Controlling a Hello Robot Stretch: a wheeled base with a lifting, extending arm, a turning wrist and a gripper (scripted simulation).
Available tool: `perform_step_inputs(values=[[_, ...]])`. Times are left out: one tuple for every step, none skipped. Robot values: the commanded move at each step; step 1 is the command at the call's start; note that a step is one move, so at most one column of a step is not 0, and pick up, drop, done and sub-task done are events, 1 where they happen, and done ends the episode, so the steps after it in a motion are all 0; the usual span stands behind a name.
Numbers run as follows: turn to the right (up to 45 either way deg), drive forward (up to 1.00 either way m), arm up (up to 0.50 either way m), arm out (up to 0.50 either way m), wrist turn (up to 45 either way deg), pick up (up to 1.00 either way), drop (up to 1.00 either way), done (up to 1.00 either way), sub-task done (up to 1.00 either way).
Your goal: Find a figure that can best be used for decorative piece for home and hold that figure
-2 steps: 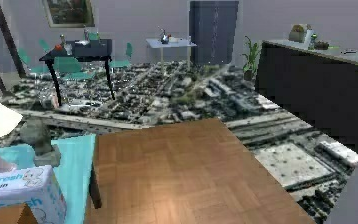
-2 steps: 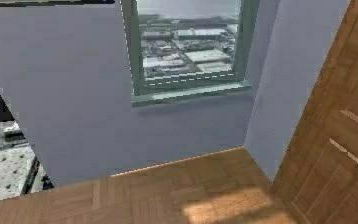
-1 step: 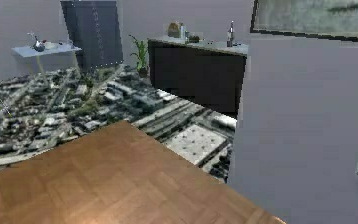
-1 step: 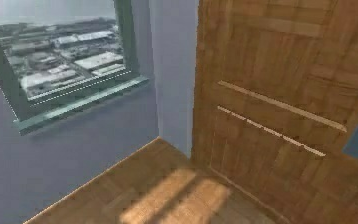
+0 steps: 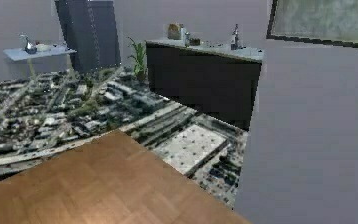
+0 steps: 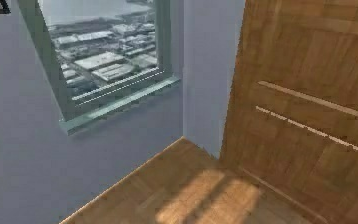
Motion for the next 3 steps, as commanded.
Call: perform_step_inputs(values=[[-39.0, 0.00, 0.00, 0.00, 0.0, 0.00, 0.00, 0.00, 0.00], [-3.0, 0.00, 0.00, 0.00, 0.0, 0.00, 0.00, 0.00, 0.00], [0.0, 0.25, 0.00, 0.00, 0.0, 0.00, 0.00, 0.00, 0.00]])
